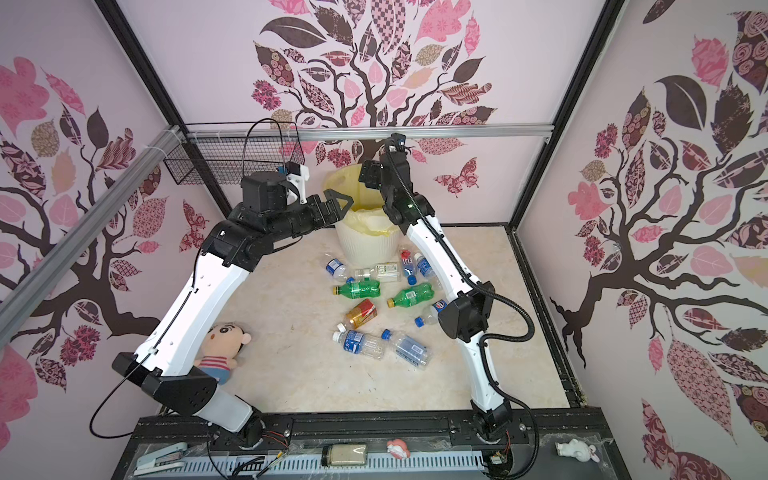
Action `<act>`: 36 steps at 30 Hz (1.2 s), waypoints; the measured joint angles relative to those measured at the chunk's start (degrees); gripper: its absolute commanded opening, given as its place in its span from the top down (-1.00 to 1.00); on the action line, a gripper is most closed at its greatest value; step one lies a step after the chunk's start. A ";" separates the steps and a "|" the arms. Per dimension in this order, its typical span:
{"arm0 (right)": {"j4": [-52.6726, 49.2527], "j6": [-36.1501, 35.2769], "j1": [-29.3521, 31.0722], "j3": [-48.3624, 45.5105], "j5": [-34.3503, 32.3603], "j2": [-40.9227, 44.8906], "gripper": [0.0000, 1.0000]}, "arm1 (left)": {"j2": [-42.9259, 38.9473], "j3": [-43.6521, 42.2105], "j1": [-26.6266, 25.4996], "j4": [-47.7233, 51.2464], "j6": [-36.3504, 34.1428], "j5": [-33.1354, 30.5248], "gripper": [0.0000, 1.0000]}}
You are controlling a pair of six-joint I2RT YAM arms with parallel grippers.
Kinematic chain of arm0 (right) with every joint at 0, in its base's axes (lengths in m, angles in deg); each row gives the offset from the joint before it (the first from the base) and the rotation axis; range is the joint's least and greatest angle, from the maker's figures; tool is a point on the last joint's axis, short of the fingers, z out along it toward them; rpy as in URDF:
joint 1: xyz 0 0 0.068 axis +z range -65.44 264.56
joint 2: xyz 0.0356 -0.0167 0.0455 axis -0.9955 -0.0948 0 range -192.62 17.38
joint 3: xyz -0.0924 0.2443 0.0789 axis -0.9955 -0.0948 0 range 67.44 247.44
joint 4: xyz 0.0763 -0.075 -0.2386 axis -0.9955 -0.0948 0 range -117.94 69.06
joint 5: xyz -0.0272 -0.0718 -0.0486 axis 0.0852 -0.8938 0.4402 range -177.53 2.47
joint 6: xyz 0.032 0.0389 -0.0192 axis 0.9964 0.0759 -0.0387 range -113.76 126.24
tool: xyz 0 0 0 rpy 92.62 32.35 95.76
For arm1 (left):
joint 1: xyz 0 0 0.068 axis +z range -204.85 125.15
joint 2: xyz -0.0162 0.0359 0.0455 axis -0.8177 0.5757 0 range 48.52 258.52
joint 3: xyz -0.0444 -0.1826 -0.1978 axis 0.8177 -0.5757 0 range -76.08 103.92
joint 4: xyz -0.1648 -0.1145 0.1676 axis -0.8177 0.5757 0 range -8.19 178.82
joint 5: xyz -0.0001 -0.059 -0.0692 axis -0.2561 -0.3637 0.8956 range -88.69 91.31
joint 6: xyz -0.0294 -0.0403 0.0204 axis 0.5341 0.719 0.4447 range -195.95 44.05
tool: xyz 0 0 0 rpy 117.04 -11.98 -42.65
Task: Throw the plastic bottles in the bin
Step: 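Lower both empty grippers back toward the bottles on the table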
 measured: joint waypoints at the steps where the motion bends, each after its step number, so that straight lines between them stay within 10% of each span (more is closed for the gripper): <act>1: -0.04 0.00 0.00 -0.02 0.02 0.00 -0.81 | -0.02 -0.02 0.00 0.00 0.00 -0.02 -0.94; 19: -2.67 0.13 -0.33 -4.90 0.37 5.33 -1.00 | -1.36 -3.76 0.37 -0.04 0.07 -2.40 -0.94; 36: -9.22 2.56 -6.84 -37.70 -4.55 28.04 -1.00 | -2.29 -12.94 -1.05 -5.62 0.31 0.22 -0.94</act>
